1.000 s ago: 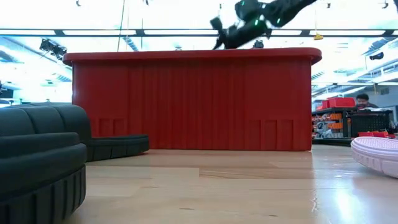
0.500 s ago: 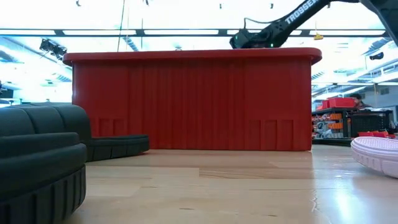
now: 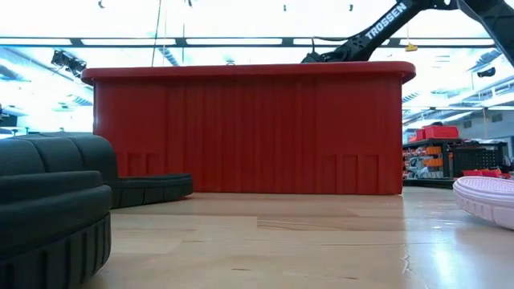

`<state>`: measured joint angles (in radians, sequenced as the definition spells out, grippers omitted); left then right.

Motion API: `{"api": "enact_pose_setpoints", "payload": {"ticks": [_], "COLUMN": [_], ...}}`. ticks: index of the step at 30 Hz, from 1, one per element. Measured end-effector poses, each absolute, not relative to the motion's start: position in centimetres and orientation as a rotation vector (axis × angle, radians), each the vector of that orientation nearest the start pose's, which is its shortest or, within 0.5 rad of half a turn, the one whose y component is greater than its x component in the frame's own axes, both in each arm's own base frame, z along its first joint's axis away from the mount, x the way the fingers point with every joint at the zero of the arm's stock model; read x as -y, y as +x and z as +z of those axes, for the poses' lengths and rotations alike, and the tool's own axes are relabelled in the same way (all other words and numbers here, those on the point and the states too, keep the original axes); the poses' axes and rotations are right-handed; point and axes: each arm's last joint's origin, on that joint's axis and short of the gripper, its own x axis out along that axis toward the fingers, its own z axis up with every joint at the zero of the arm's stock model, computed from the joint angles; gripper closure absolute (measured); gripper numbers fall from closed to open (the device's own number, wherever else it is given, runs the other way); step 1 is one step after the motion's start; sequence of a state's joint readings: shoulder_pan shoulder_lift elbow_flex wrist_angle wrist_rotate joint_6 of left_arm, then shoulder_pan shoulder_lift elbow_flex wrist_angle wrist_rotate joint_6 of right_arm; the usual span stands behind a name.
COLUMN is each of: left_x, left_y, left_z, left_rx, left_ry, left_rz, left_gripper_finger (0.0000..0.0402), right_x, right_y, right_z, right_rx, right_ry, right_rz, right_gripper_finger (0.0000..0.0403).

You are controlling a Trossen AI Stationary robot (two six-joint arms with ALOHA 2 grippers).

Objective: Pick and place slides into bin
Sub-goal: Put the black slide into the red bin

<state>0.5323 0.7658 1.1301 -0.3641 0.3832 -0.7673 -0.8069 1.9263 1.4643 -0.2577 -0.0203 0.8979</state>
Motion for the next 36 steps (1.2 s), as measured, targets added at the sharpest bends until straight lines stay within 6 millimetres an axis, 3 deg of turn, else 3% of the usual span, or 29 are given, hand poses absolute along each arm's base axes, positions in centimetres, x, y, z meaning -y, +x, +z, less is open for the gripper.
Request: {"api": "enact_pose_setpoints", "payload": {"ticks": [8,17,24,30,36], "left_x": [-5.8,-5.8,-5.7,-5.4,-4.9], "left_y": [11.9,11.9,11.9,12.1,12.3], "left_z": [43.0,42.9,42.9,42.9,42.9], "left_rx": [0.056,0.05,0.049,0.036,0.021], "left_ry": [-0.761,-0.765,-0.78,-0.781,-0.777], "left_rz": [0.142,0.143,0.139,0.108,0.071], "left_gripper_finger": [0.0294,0.0294,0.0294,0.0294,0.0294], "right_x": [29.4,26.3,24.6,25.6,27.9], "right_y": [31.9,33.8,34.6,34.6,33.2], "right_z": [20.6,22.7,23.0,23.7,23.7], "right_rx": [-0.459,-0.45,-0.487,-0.392,-0.339], "right_ry": [1.144,1.121,1.018,0.919,0.992], "right_rz": [-0.962,-0.81,-0.854,-0.873,-0.858], "right_gripper_finger": [0.0393,0.0393,0.0393,0.0394,0.0394]}}
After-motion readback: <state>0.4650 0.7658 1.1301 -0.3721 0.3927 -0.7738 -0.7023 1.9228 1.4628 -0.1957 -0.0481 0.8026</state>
